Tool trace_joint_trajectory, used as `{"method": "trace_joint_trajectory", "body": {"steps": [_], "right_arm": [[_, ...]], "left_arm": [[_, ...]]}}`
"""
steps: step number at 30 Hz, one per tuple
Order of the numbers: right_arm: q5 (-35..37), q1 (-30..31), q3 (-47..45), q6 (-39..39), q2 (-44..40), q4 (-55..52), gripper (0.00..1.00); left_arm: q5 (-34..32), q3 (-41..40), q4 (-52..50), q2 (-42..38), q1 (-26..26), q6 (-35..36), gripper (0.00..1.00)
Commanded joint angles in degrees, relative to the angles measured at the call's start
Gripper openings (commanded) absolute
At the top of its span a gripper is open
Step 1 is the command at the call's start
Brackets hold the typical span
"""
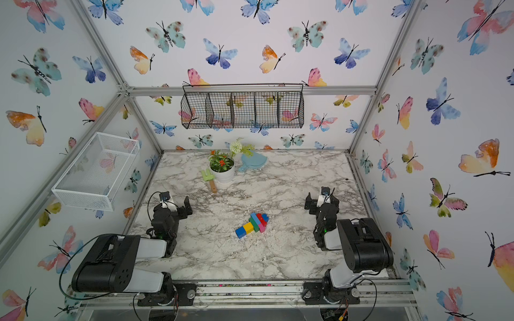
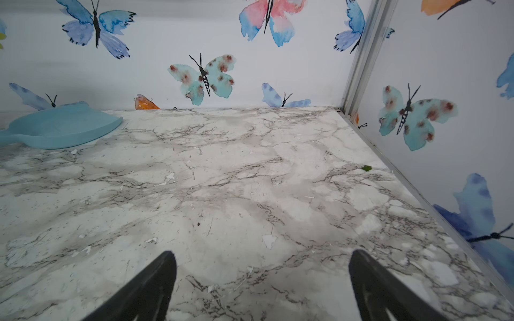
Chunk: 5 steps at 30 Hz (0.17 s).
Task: Assemble a spoon with lego
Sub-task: Reset both arms
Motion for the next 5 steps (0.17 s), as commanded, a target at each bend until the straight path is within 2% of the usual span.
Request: {"method": "trace_joint_trajectory", "body": {"steps": [1,5], "right_arm": [[0.33,-0.24,0.04,-0.29,-0.43,0.0,0.99],[0.33,-0.24,0.09,-0.22,-0.57,-0.35,0.99]], "left_arm": [[1.3,1.14,-1.1,-0.86,0.14,0.47,0.98],[1.32,0.56,-0.26,-1.11,0.05,0.61,0.98]]}}
